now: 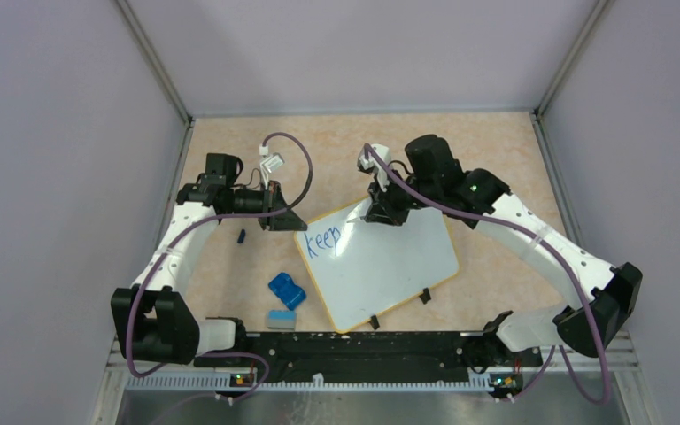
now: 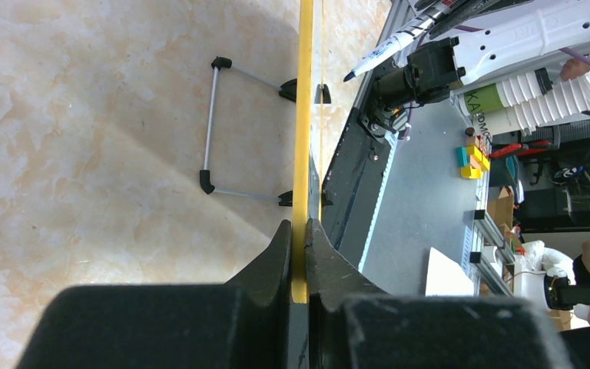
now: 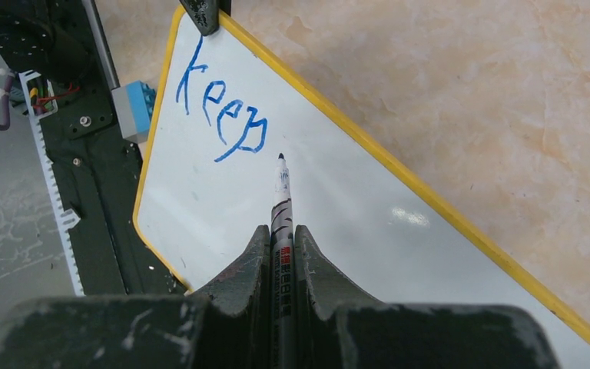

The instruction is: Write a sentence on the whiteboard

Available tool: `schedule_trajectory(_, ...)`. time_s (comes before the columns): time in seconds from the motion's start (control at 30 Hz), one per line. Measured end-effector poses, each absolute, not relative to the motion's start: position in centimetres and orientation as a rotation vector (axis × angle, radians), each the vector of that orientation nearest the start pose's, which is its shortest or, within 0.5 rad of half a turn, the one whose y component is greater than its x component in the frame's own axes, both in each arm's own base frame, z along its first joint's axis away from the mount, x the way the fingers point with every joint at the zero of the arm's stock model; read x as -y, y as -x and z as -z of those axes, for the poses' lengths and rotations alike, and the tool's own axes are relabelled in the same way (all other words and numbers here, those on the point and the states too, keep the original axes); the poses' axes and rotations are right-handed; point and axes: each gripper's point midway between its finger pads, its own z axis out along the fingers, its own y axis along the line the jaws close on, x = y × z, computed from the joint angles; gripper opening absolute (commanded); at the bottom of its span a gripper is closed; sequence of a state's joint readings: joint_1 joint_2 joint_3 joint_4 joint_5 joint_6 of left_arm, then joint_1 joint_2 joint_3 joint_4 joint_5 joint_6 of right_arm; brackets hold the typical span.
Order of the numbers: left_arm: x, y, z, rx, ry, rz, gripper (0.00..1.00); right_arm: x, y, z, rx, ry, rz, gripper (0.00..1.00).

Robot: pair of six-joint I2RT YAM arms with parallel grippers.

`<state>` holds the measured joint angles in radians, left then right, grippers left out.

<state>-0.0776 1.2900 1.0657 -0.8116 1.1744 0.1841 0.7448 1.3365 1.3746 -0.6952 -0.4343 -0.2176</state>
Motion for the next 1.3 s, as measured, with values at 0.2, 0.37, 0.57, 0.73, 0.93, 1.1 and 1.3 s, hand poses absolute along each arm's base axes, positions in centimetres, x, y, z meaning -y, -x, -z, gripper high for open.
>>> schedule_trajectory(0.2, 17.7, -22.7, -22.2, -2.117, -0.681, 1.422, 0.0, -29.6, -22.6, -26.4, -1.875, 1.254, -0.76, 0.0)
schedule_trajectory(0.37, 17.7, -22.7, -22.2, -2.118, -0.681, 1.422, 0.0, -29.7, -22.9, -26.4, -1.868, 1.254, -0.748, 0.0)
schedule_trajectory(0.57, 17.7, -22.7, -22.2, -2.118, -0.681, 1.422, 0.0, -29.8, -23.2, -25.6, -1.887, 1.261, -0.741, 0.0)
schedule_trajectory(0.73, 17.7, -22.7, -22.2, -2.119, -0.68, 1.423, 0.0, -29.9, -23.4, -25.1, -1.893, 1.268, -0.731, 0.0)
schedule_trajectory(0.93, 17.7, -22.8, -22.1, -2.12, -0.681, 1.418, 0.0, -29.8, -23.4, -24.5, -1.901, 1.269, -0.727, 0.0)
schedule_trajectory(1.1, 17.6, -22.9, -22.0, -2.123, -0.681, 1.409, 0.0, -29.7, -23.2, -23.9, -1.911, 1.276, -0.735, 0.0)
schedule_trajectory(1.3, 17.6, -23.1, -21.8, -2.124, -0.681, 1.403, 0.0, -29.3, -22.3, -22.7, -1.939, 1.294, -0.753, 0.0)
